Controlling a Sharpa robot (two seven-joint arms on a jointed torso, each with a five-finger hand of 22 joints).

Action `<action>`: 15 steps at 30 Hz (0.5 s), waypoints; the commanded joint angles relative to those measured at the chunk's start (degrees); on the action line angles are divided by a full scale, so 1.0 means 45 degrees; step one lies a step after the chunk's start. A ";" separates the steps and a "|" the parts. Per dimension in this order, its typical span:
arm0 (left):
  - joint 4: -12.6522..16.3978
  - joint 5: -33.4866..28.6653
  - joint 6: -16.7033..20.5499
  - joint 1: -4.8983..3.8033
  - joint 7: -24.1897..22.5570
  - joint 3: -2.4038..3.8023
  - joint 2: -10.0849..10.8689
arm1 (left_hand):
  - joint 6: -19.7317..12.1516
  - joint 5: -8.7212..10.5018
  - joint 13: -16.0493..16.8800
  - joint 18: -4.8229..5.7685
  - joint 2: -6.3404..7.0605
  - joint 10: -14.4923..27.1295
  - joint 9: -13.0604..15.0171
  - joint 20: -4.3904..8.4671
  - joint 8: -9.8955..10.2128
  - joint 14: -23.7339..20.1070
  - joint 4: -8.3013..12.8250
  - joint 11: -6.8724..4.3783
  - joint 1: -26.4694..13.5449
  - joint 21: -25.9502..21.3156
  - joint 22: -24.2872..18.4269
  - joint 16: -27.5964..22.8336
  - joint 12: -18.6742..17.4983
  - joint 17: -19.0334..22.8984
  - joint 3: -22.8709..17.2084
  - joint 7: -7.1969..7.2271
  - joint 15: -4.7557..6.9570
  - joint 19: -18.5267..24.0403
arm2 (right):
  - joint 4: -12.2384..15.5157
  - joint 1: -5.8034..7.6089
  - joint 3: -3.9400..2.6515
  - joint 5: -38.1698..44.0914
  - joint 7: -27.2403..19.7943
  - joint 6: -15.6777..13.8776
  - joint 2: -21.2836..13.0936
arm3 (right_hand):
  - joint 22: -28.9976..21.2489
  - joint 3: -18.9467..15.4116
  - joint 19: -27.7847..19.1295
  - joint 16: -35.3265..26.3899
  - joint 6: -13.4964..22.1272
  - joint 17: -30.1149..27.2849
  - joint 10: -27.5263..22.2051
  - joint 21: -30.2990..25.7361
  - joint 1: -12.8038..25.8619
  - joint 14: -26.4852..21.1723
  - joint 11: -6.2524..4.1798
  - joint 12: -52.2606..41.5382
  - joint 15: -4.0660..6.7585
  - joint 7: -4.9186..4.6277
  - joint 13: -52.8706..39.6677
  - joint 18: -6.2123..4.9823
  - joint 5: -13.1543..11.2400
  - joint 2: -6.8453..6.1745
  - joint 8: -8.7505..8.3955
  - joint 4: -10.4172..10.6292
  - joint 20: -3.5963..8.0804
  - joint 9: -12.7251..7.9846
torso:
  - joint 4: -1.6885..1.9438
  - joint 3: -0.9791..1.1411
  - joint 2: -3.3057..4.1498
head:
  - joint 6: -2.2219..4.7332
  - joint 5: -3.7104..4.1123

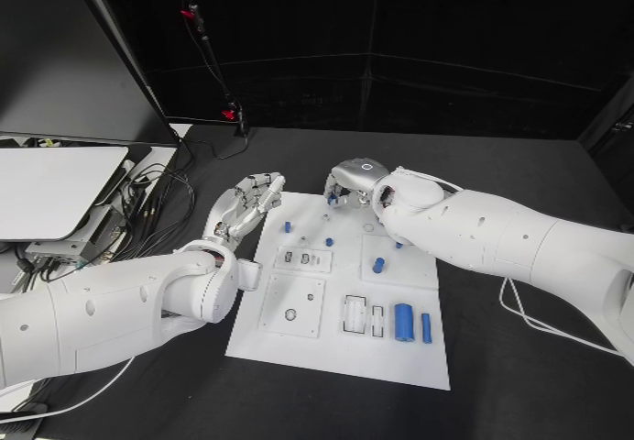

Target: Assemble the parts on the task board

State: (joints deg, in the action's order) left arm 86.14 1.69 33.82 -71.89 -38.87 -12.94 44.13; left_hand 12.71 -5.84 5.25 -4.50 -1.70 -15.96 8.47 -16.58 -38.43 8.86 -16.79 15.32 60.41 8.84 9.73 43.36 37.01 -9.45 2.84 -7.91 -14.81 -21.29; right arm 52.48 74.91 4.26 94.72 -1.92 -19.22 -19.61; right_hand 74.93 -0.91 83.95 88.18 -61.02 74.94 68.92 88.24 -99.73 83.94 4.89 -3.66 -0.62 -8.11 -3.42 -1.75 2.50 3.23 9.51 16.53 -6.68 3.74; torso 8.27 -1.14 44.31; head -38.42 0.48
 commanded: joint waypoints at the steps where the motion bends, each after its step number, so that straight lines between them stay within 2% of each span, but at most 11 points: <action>1: 0.0004 0.0088 -0.0113 -0.0025 -0.3654 0.0012 -0.0011 | 0.0037 -0.0060 -0.0035 -0.0163 -0.0128 -0.0051 -0.0032 0.0005 -0.0081 -0.0044 0.0018 0.0011 0.0069 0.0077 0.0019 0.0069 0.0071 0.0035 0.0090 -0.2047 -0.0079 0.0089 | -0.0012 0.0004 0.0001 0.0051 0.0186 0.0305 0.0019 | 0.2620 0.0090 0.0919 0.0021 0.0137 0.0359 -0.0117 0.0046 -0.0010 0.0883 0.0055 0.0058 -0.0126 -0.0008 0.0005 0.0205 0.0051 -0.0121 -0.0100 -0.0017 -0.0108 -0.0009 | 0.0008 -0.0005 0.0000 | -0.0009 -0.0004; 8: -0.0016 0.0088 -0.0115 -0.0025 -0.3636 0.0012 -0.0017 | 0.0037 -0.0065 -0.0039 -0.0162 -0.0139 -0.0049 -0.0037 0.0004 -0.0084 -0.0045 0.0018 0.0011 0.0080 0.0079 0.0020 0.0074 0.0075 0.0041 0.0093 -0.2047 -0.0081 0.0091 | -0.0009 -0.0009 0.0001 0.0051 0.0284 0.0409 0.0013 | 0.2587 0.0095 0.0897 0.0005 0.0337 0.0255 -0.0376 0.0028 0.0127 0.0864 0.0131 0.0063 -0.0193 -0.0052 0.0004 0.0197 0.0050 -0.0208 -0.0317 0.0000 -0.0166 -0.0015 | 0.0015 -0.0012 0.0003 | -0.0014 0.0007; 15: -0.0036 0.0088 -0.0120 -0.0025 -0.3624 0.0012 -0.0027 | 0.0037 -0.0071 -0.0043 -0.0161 -0.0151 -0.0047 -0.0043 0.0004 -0.0087 -0.0045 0.0018 0.0011 0.0091 0.0082 0.0020 0.0079 0.0079 0.0048 0.0096 -0.2047 -0.0082 0.0094 | 0.0027 -0.0017 0.0001 0.0051 0.0352 0.0480 -0.0012 | 0.2584 0.0099 0.0895 0.0004 0.0346 0.0255 -0.0399 0.0026 0.0140 0.0863 0.0138 0.0062 -0.0198 -0.0057 0.0004 0.0196 0.0050 -0.0210 -0.0333 0.0000 -0.0172 -0.0013 | 0.0028 -0.0011 0.0008 | -0.0023 0.0033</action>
State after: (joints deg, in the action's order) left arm 85.96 1.69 33.78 -71.89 -38.87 -12.94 44.07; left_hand 12.71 -5.84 5.13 -4.50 -1.93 -15.96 8.37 -16.58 -38.43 8.86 -16.63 15.32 60.64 8.84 9.73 43.36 37.00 -9.28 3.00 -7.91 -14.81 -21.29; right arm 52.50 74.69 4.31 94.71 -0.89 -17.94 -19.65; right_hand 74.92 -0.78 83.95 88.18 -59.81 74.93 67.54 88.24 -99.28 83.94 5.42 -3.67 -1.03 -8.31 -3.44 -1.75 2.51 2.80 8.27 16.58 -7.09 3.74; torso 8.36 -1.19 44.34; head -38.53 0.60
